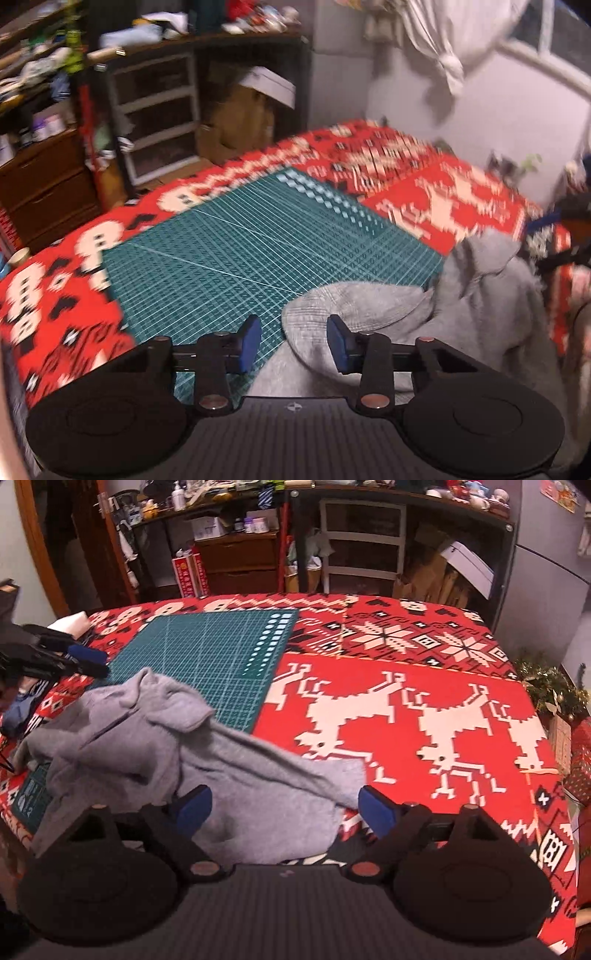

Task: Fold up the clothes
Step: 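Open both grippers and spread the sweater flat on the mat, then close the left gripper on the sweater hem while the right gripper pinches fabric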

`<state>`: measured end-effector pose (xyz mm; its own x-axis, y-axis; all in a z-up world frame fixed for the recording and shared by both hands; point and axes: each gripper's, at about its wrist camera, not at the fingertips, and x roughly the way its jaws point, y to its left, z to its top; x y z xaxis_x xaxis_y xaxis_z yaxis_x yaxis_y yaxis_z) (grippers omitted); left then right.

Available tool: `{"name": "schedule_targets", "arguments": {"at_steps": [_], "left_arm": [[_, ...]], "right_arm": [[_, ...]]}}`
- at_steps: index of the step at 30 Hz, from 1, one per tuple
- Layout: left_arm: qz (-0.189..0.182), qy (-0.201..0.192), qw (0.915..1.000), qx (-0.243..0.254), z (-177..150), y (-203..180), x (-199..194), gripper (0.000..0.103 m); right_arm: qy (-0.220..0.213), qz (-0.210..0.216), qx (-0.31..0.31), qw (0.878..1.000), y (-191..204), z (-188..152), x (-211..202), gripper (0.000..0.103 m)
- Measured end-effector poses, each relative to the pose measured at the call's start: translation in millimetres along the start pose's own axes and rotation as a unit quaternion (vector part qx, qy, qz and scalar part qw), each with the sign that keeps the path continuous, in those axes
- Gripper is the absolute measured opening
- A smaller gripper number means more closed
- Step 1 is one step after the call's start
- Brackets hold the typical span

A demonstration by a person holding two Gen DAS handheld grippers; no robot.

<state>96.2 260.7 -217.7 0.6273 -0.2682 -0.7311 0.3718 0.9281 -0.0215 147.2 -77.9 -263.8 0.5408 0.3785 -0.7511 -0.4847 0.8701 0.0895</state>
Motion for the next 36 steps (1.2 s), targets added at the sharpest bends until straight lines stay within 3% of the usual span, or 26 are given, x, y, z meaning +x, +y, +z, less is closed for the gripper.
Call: {"name": "schedule_targets", "arguments": {"at_steps": [4,7,8,11,16,20,22,26,31,36], "left_arm": [[0.004,0.048,0.9980,0.042,2.2,-4.3,30.0,0.031],[0.010,0.049,0.9973,0.055,-1.6,-8.0,29.8,0.028],[0.007,0.051,0.9975,0.049,-3.0,-8.5,28.8,0.015],[0.008,0.051,0.9979,0.040,-5.8,-13.5,24.0,0.007],[0.022,0.043,0.9986,0.022,-12.6,-17.5,14.3,0.006],[0.032,0.026,0.9991,-0.004,-13.9,-16.4,0.3,0.006],[0.036,0.015,0.9991,-0.017,-13.7,-15.1,-9.1,0.006],[0.042,-0.006,0.9983,-0.040,-11.4,-12.8,-28.1,0.006],[0.049,-0.027,0.9965,-0.062,-11.9,-13.0,-50.6,0.006],[0.055,-0.029,0.9946,-0.083,-25.0,-18.2,-65.3,0.006]], "right_arm": [[-0.002,-0.005,0.007,1.000,-5.5,1.4,-1.1,0.088],[-0.005,-0.002,0.010,1.000,-7.6,5.8,1.7,0.087],[-0.006,0.000,0.011,1.000,-8.1,7.9,3.2,0.087],[-0.011,0.006,0.013,1.000,-8.9,16.0,8.8,0.084],[-0.026,0.019,-0.012,0.999,-4.7,39.4,21.9,0.036],[-0.025,0.045,-0.029,0.998,4.3,53.3,34.5,0.031],[0.008,0.065,-0.029,0.997,10.0,53.7,47.6,0.019],[0.037,0.103,-0.031,0.994,21.8,38.5,48.8,0.018],[0.079,0.114,-0.042,0.990,43.4,3.8,45.6,0.018],[0.063,0.109,-0.035,0.991,43.7,0.6,33.9,0.018]]}}
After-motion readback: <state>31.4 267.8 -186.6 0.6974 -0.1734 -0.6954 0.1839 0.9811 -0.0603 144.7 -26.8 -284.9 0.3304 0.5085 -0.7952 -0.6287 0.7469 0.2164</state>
